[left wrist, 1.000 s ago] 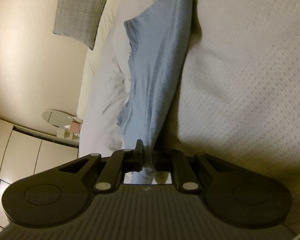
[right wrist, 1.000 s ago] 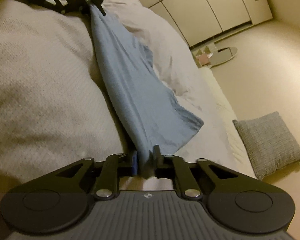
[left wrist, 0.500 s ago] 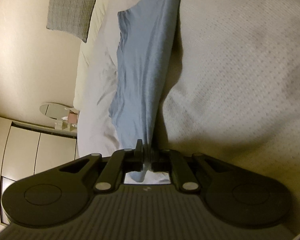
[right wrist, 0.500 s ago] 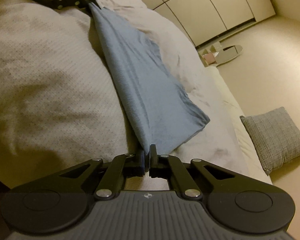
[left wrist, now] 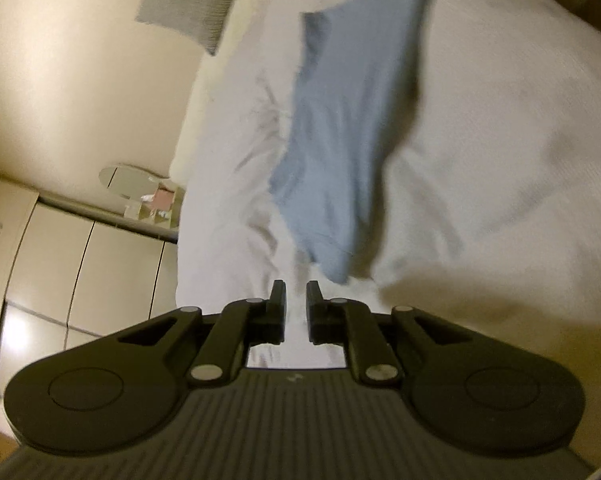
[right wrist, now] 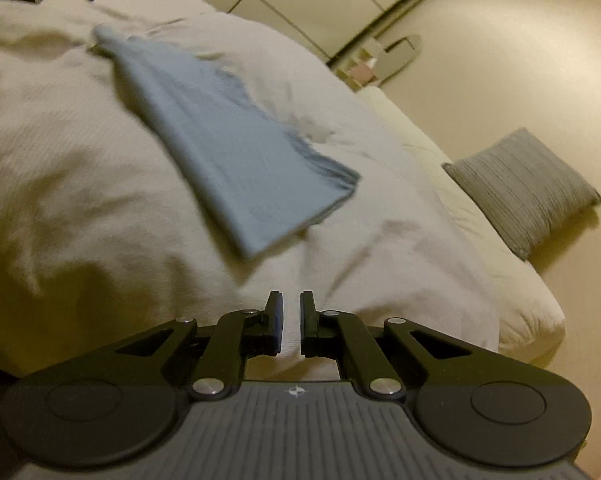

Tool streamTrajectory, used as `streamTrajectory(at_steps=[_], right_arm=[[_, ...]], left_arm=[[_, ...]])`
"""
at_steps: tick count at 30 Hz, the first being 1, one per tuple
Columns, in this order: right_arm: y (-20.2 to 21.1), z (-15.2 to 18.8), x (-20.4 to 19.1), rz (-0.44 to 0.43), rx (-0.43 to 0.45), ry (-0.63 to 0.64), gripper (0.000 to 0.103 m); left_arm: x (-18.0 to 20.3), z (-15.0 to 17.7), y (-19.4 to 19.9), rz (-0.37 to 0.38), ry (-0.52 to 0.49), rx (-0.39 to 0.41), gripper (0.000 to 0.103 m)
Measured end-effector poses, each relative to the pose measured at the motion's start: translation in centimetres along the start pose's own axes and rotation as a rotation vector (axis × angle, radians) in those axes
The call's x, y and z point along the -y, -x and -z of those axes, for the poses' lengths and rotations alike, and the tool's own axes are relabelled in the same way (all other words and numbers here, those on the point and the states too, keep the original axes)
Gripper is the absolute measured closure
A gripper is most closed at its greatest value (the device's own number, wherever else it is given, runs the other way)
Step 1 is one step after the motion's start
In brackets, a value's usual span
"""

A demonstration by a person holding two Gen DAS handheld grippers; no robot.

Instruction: Fold clothes

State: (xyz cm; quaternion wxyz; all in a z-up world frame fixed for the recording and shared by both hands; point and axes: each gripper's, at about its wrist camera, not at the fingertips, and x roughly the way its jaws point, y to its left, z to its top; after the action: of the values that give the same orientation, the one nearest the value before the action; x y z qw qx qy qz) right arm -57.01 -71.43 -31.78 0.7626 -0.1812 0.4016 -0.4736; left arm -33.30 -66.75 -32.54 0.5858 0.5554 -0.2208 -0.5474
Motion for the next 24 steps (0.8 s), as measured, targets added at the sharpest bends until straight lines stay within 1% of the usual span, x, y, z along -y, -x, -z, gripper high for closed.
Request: streamTrajectory(at_steps=[2, 6, 9, 11, 14, 16, 18, 21, 24], right_arm=[[0.0, -0.6, 1.3, 0.002, 0.005, -0.028, 0.095], [-2.0, -2.2, 4.2, -0.036, -0.004, -0.149, 0.094], [-4.9, -4.1, 6.0, -0.070, -0.001, -0.220, 0.095], [-7.8, -5.7, 7.1, -0.094, 0.003, -0.257, 0.095], [-11.7, -7.9, 8.2, -0.123, 0.019, -0.280, 0.095], [-13.9, -9.2, 8.3, -0.137, 0.028, -0.271, 0.097], [-16.0, -10.0, 8.3, -0.151, 0.022, -0.259, 0.103], [-19.4, -10.1, 8.4, -0.126, -0.029, -0.235, 0.103], [-20.9, -9.0, 9.4, -0.147, -0.085, -0.300, 0.103]], left_arm=[[-1.4, -0.8, -0.8, 0.012, 0.068, 0.013, 0.084], [-4.7, -2.4, -3.8, 0.066, 0.219, 0.044, 0.082], [-7.1, -3.2, -7.1, 0.128, 0.326, 0.062, 0.083], [-8.7, -3.7, -9.7, 0.174, 0.405, 0.070, 0.083], [-10.6, -4.2, -14.2, 0.243, 0.526, 0.076, 0.083], [-11.3, -4.5, -17.4, 0.288, 0.590, 0.075, 0.083], [-11.5, -4.8, -19.9, 0.322, 0.621, 0.066, 0.083], [-11.0, -4.5, -23.1, 0.369, 0.653, 0.036, 0.083], [-10.1, -3.8, -25.0, 0.419, 0.671, 0.013, 0.083]])
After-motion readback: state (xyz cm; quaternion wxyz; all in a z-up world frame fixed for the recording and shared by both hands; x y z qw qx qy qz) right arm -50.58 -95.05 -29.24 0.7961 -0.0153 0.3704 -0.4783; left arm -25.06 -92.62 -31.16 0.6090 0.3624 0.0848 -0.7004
